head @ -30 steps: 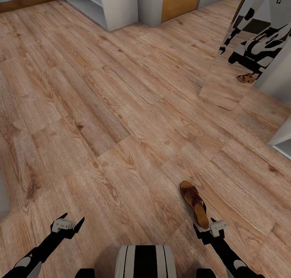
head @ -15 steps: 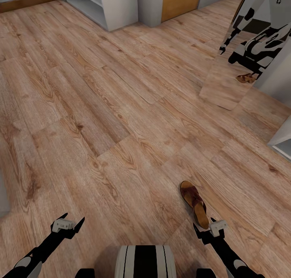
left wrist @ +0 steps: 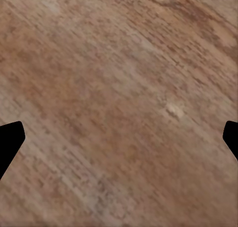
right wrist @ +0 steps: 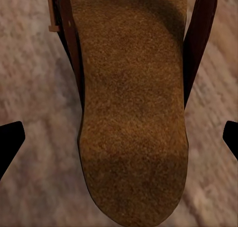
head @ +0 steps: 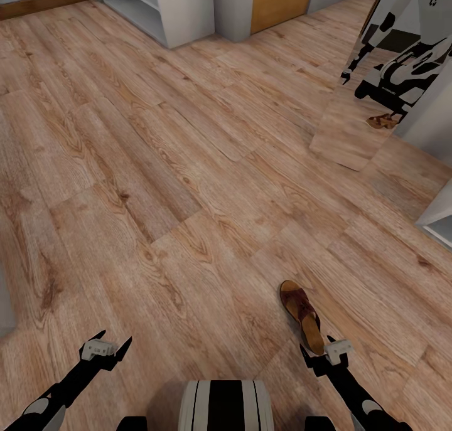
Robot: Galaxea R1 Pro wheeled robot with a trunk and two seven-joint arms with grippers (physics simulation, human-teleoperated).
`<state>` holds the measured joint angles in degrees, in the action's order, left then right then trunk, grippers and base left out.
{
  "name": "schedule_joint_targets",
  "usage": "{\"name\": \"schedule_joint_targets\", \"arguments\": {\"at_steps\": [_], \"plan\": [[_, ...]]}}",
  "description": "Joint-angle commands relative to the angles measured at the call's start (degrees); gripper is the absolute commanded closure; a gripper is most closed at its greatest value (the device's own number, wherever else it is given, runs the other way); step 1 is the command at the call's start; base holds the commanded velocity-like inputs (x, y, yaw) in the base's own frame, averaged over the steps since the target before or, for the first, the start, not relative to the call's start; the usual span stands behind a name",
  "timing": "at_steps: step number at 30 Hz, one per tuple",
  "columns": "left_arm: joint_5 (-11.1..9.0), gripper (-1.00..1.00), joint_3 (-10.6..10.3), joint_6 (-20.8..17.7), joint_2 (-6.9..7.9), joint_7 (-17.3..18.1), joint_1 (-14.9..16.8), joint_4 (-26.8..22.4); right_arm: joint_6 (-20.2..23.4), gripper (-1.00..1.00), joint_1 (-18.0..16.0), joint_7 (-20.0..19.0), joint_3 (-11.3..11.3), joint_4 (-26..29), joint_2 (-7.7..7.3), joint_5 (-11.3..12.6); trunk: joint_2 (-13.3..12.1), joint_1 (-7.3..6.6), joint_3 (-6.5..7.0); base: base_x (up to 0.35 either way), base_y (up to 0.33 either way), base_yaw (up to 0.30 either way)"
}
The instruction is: Pick up the two gym shoes and the two sandals from the corridor floor and place them onto the hallstand (shoe rack) in the corridor, making sure they are on the rack and not on the floor. Arrange them so the two gym shoes are next to each other and the two sandals are next to each other.
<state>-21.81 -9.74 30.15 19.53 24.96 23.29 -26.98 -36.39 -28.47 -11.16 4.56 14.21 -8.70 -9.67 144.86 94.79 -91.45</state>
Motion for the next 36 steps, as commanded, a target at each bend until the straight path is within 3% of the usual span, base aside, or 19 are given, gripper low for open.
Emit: {"name": "schedule_joint_targets", "arguments": {"at_steps": [1, 11, 18, 36], "plan": [[0.0, -1.0, 0.0, 0.0, 0.0, 0.0, 0.0, 0.0, 0.0, -1.0, 0.0, 0.0, 0.0, 0.0, 0.0, 0.0, 0.0, 0.0, 0.0, 0.0, 0.0, 0.0], [0.0, -1.0, 0.0, 0.0, -0.01, 0.0, 0.0, 0.0, 0.0, -1.0, -0.1, 0.0, 0.0, 0.0, 0.0, 0.0, 0.0, 0.0, 0.0, 0.0, 0.0, 0.0], [0.0, -1.0, 0.0, 0.0, -0.02, 0.0, 0.0, 0.0, 0.0, -1.0, -0.1, 0.0, 0.0, 0.0, 0.01, 0.0, 0.1, 0.18, -1.55, 0.0, 0.0, 0.0], [0.0, -1.0, 0.0, 0.0, -0.02, 0.0, 0.0, 0.0, 0.0, -1.0, -0.1, 0.0, 0.0, 0.0, 0.0, 0.0, 0.1, 0.18, -1.55, 0.0, 0.0, 0.0]]}}
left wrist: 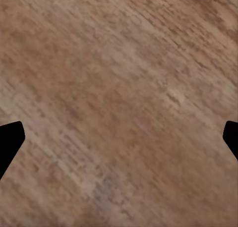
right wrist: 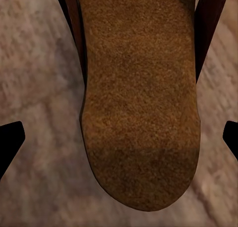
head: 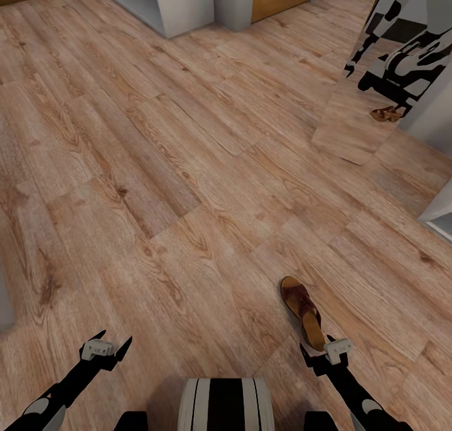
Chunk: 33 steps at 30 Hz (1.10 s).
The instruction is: Pick up the two gym shoes and the two sandals from the corridor floor and place them onto the hallstand (shoe rack) in the corridor, making sure they are on the rack and not on the floor. Arrange them so the two gym shoes are next to each other and the two sandals are next to each other.
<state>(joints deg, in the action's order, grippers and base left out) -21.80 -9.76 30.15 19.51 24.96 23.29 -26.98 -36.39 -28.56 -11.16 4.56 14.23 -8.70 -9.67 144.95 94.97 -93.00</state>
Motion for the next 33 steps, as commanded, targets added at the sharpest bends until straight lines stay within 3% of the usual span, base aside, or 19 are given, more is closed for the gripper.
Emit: {"name": "schedule_joint_targets", "arguments": {"at_steps": [1, 33], "plan": [[0.0, -1.0, 0.0, 0.0, 0.0, 0.0, 0.0, 0.0, 0.0, -1.0, 0.0, 0.0, 0.0, 0.0, 0.0, 0.0, 0.0, 0.0, 0.0, 0.0, 0.0, 0.0], [0.0, -1.0, 0.0, 0.0, 0.0, 0.0, 0.0, 0.0, 0.0, -1.0, 0.0, 0.0, 0.0, 0.0, -0.12, 0.0, 0.0, 0.0, 0.0, 0.0, 0.0, 0.0]]}}
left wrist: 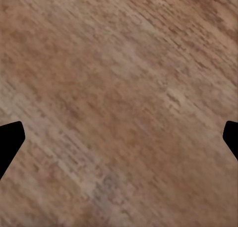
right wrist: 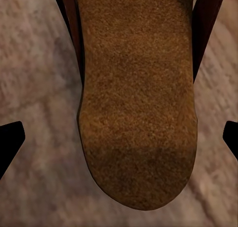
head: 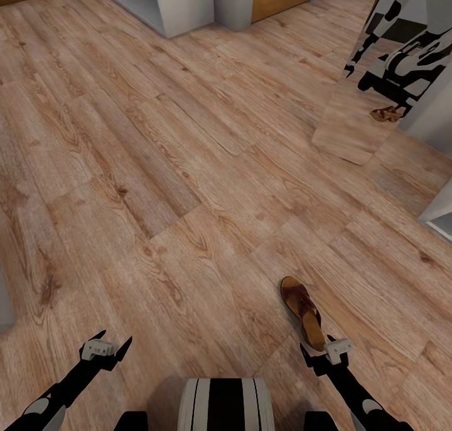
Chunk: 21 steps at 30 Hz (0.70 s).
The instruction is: Pick up the two gym shoes and the two sandals from the corridor floor and place them onto the hallstand (shoe rack) in the corridor, making sure they are on the rack and not on the floor. Arrange them so the two gym shoes are next to each other and the two sandals are next to each other.
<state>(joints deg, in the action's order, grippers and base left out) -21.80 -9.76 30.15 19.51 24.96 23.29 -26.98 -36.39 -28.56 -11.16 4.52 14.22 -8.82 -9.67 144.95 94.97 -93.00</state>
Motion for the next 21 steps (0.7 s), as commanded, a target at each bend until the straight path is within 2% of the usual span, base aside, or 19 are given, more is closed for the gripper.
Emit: {"name": "schedule_joint_targets", "arguments": {"at_steps": [1, 21], "plan": [[0.0, -1.0, 0.0, 0.0, 0.0, 0.0, 0.0, 0.0, 0.0, -1.0, 0.0, 0.0, 0.0, 0.0, -0.01, 0.0, 0.0, 0.0, 0.0, 0.0, 0.0, 0.0], [-0.1, -1.0, 0.0, 0.0, 0.02, 0.0, 0.0, 0.0, 0.0, -1.0, 0.0, 0.0, 0.0, 0.0, -0.26, 0.0, 0.0, 0.0, 0.0, 0.0, 0.0, 0.0]]}}
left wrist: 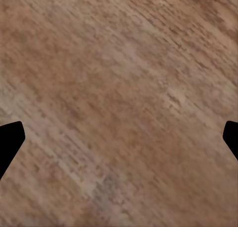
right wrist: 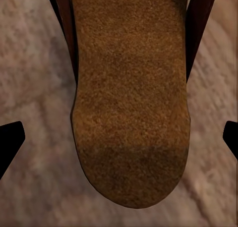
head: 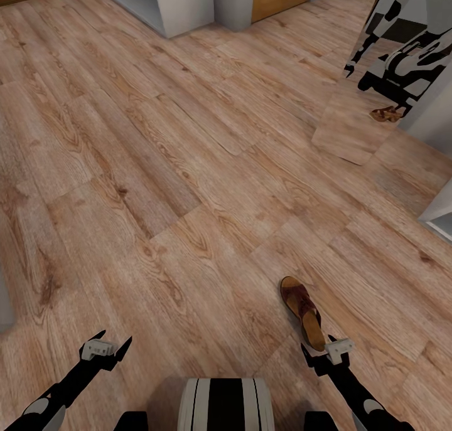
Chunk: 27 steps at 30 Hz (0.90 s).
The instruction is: Pick up the two gym shoes and the two sandals from the corridor floor and place them onto the hallstand (shoe rack) in the corridor, making sure they are on the rack and not on the floor. Arrange them so the two gym shoes are next to each other and the two sandals are next to each other.
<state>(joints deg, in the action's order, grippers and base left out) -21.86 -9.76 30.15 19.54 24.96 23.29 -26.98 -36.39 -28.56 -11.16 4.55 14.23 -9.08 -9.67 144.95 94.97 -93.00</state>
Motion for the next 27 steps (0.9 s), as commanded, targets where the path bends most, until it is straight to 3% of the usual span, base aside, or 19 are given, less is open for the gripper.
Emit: {"name": "schedule_joint_targets", "arguments": {"at_steps": [1, 27], "plan": [[0.0, -1.0, 0.0, 0.0, 0.0, 0.0, 0.0, 0.0, 0.0, -1.0, 0.0, 0.0, 0.0, 0.0, 0.0, 0.0, 0.0, 0.0, 0.0, 0.0, 0.0, 0.0], [0.0, -1.0, 0.0, 0.0, 0.0, 0.0, 0.0, 0.0, 0.0, -1.0, 0.0, 0.0, 0.0, 0.0, -0.23, 0.1, 0.0, 0.0, 0.0, 0.0, 0.0, 0.0]]}}
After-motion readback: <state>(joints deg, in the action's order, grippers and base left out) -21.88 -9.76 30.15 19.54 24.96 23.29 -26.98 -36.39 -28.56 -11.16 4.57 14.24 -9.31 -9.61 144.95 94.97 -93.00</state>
